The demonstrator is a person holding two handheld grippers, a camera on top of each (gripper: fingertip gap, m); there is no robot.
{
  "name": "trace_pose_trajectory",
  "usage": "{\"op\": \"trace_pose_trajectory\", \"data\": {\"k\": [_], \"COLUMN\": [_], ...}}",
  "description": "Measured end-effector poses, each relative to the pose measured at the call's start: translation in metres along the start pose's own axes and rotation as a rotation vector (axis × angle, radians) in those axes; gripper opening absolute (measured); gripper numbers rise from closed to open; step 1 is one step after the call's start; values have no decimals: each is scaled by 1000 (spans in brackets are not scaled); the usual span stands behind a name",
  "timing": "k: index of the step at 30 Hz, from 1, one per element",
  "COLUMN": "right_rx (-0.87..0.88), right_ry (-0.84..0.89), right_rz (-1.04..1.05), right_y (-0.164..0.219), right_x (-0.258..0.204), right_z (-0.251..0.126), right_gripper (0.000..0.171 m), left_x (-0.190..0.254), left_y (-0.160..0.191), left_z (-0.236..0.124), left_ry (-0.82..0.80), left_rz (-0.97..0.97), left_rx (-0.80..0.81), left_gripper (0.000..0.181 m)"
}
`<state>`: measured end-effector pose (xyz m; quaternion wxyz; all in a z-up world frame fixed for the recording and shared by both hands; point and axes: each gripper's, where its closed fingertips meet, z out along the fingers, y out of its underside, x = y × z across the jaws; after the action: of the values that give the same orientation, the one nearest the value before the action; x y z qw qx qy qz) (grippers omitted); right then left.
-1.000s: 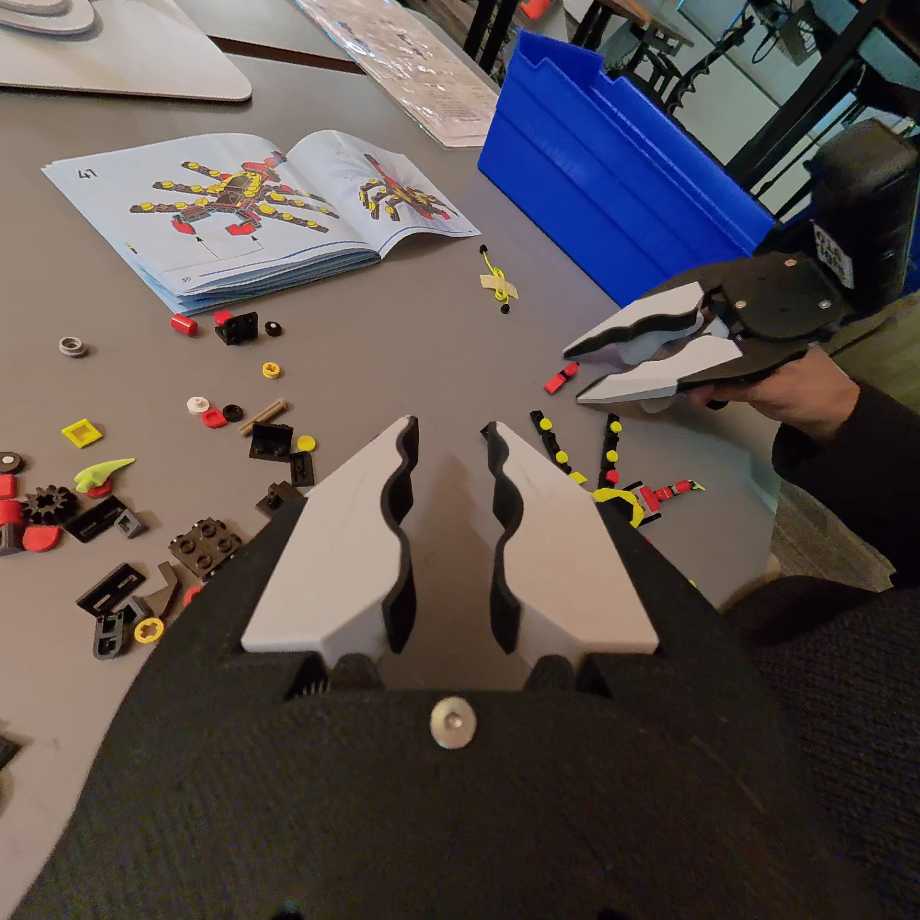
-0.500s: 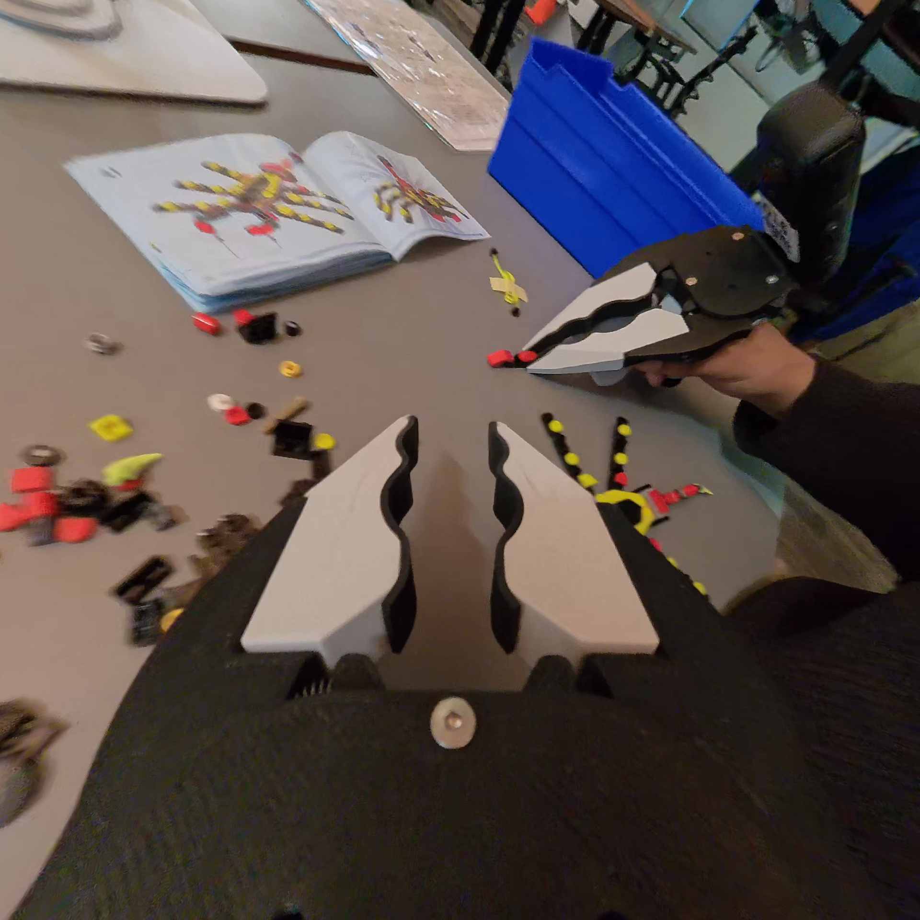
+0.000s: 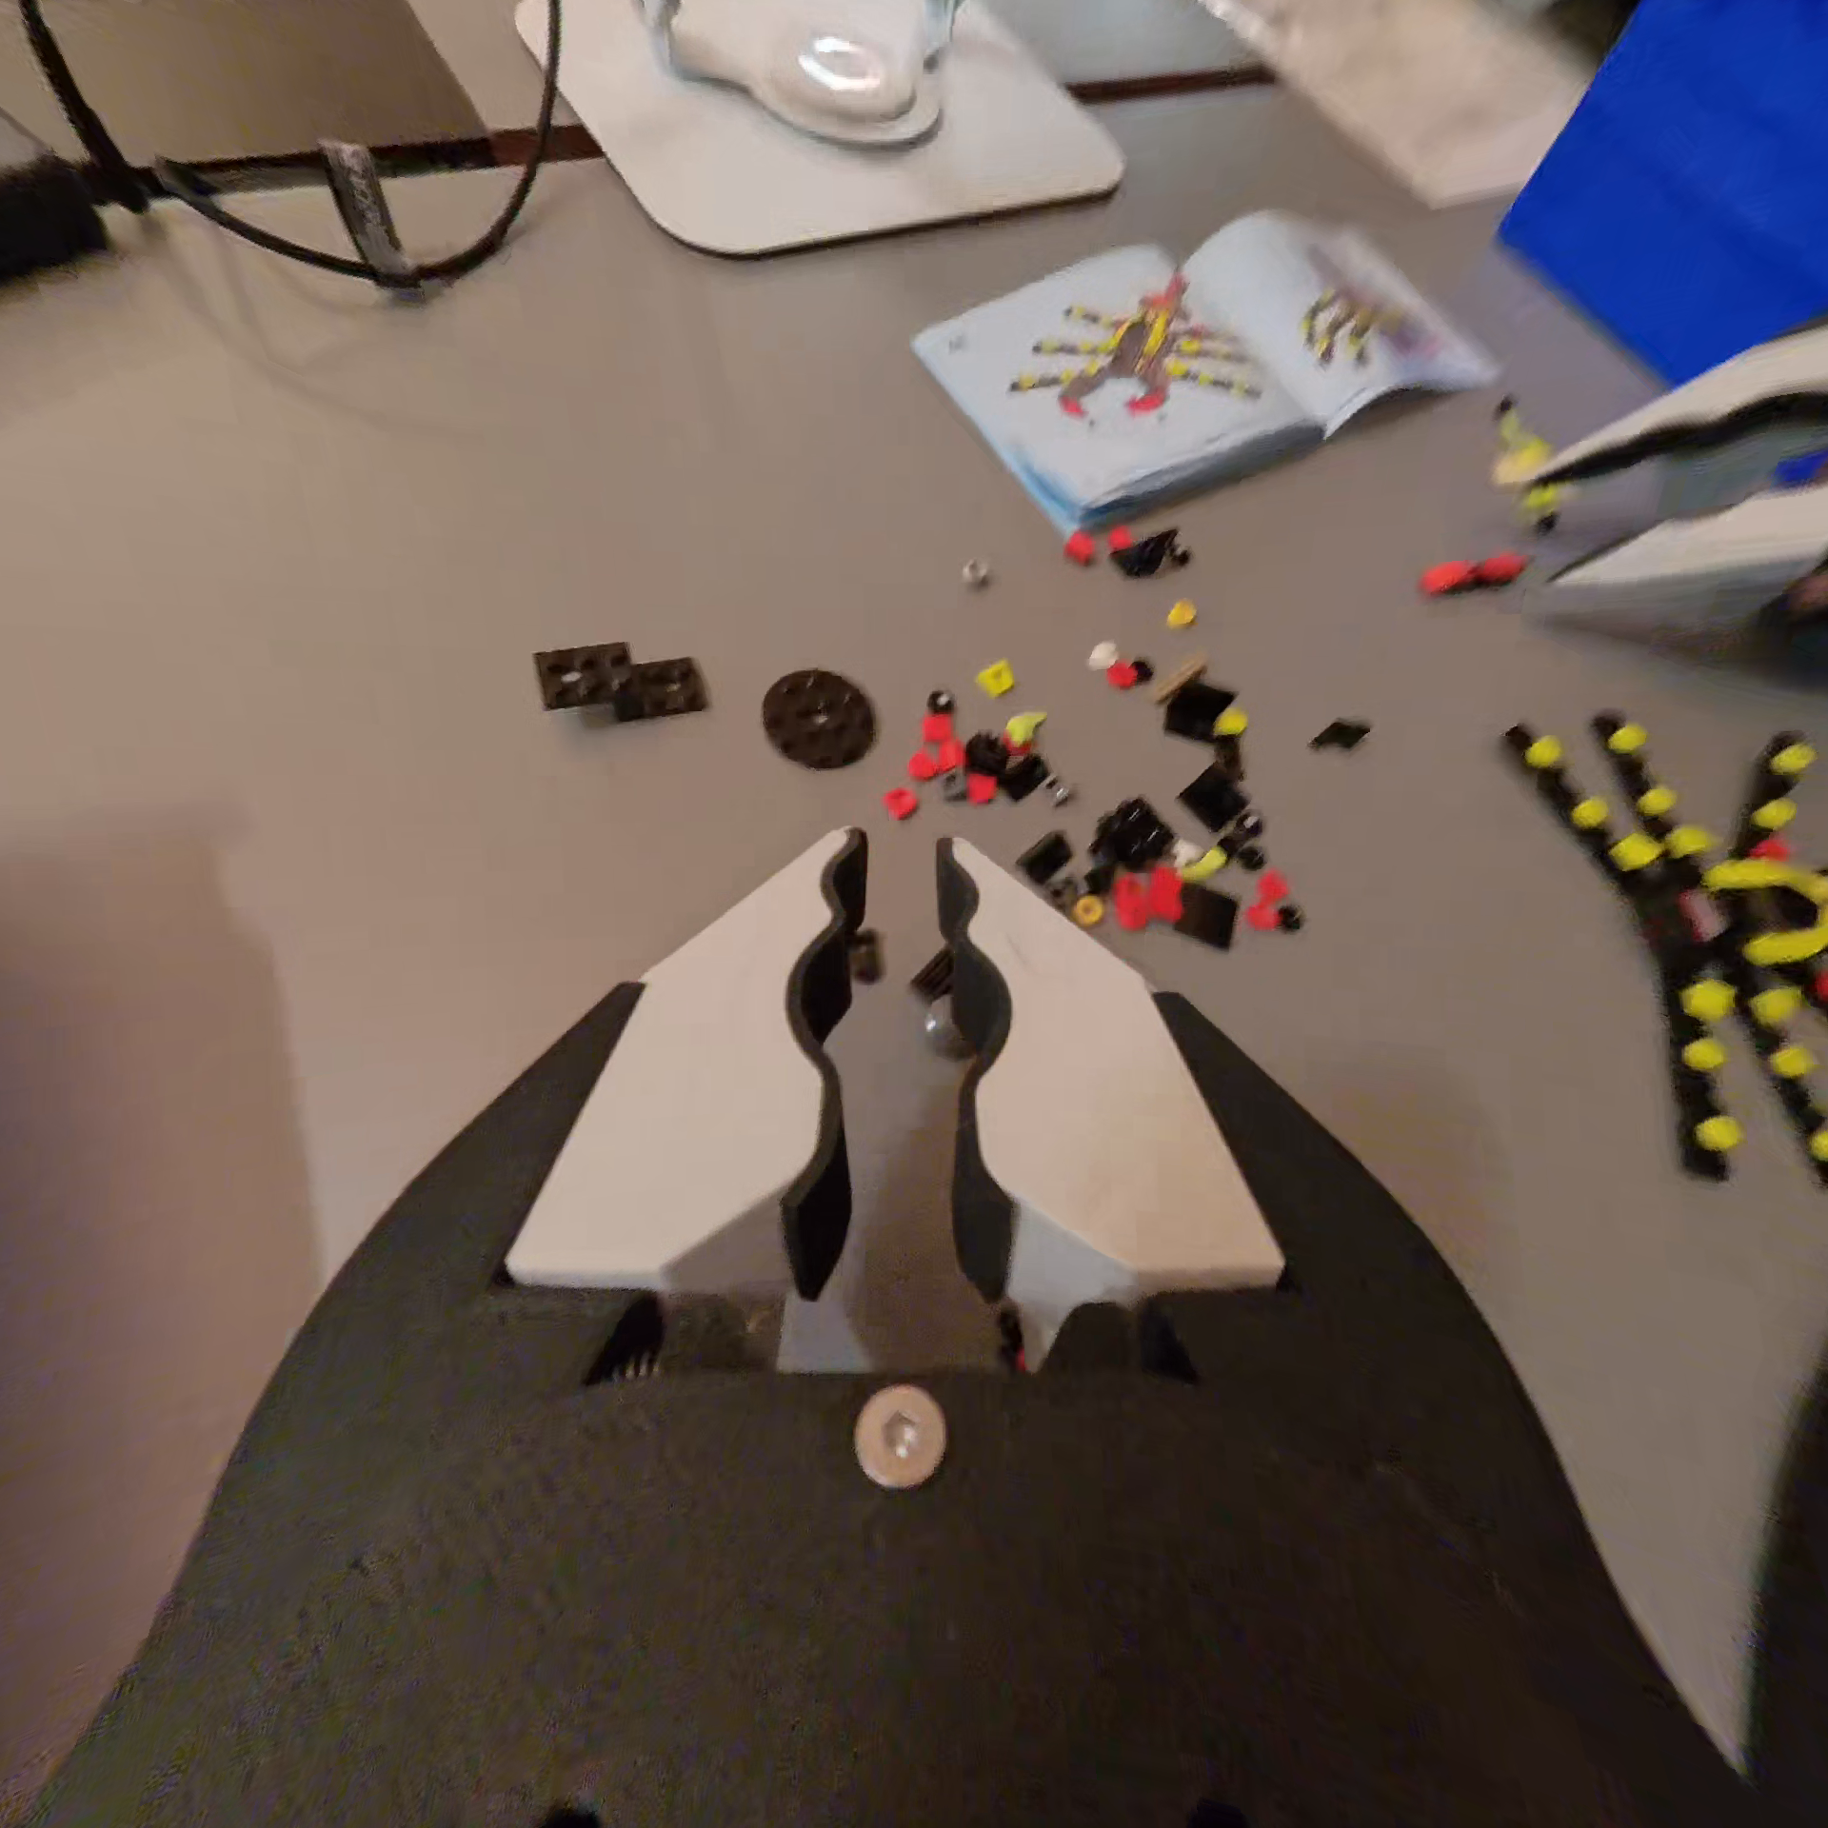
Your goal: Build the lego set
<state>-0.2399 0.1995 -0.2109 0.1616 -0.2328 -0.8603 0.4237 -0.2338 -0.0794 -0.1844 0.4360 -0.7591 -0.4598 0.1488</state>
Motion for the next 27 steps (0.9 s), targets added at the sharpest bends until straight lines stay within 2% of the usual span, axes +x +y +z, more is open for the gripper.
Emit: {"op": "trace_pose_trajectory", "data": {"k": [2, 4, 8, 12, 13, 16, 20, 27], "right_rx": [41, 80, 153, 157, 145, 99, 99, 122], "right_ry": [18, 33, 7, -22, -20, 6, 14, 63], "right_rz": [20, 45, 97, 103, 92, 63, 98, 159], "right_y": [-10, -20, -39, -41, -39, -30, -26, -22], "right_x": [-2, -5, -21, -34, -35, -32, -33, -33], "right_z": [-13, -23, -31, -27, -25, -20, -20, -36], "right_gripper": [38, 38, 36, 36, 36, 35, 34, 34], "left_x": [3, 19, 48, 19, 19, 37, 38, 40], "left_y": [4, 13, 54, 62, 63, 67, 91, 106], "left_z": [-10, -17, -22, -28, -34, -55, -71, -55], "left_ry": [2, 90, 223, 9, 16, 109, 57, 42], "left_rz": [64, 89, 137, 195, 160, 48, 0, -41], "left_rx": [-4, -24, -155, -240, -270, -333, -442, -461], "left_gripper": [7, 7, 12, 12, 7, 17, 20, 31]}}
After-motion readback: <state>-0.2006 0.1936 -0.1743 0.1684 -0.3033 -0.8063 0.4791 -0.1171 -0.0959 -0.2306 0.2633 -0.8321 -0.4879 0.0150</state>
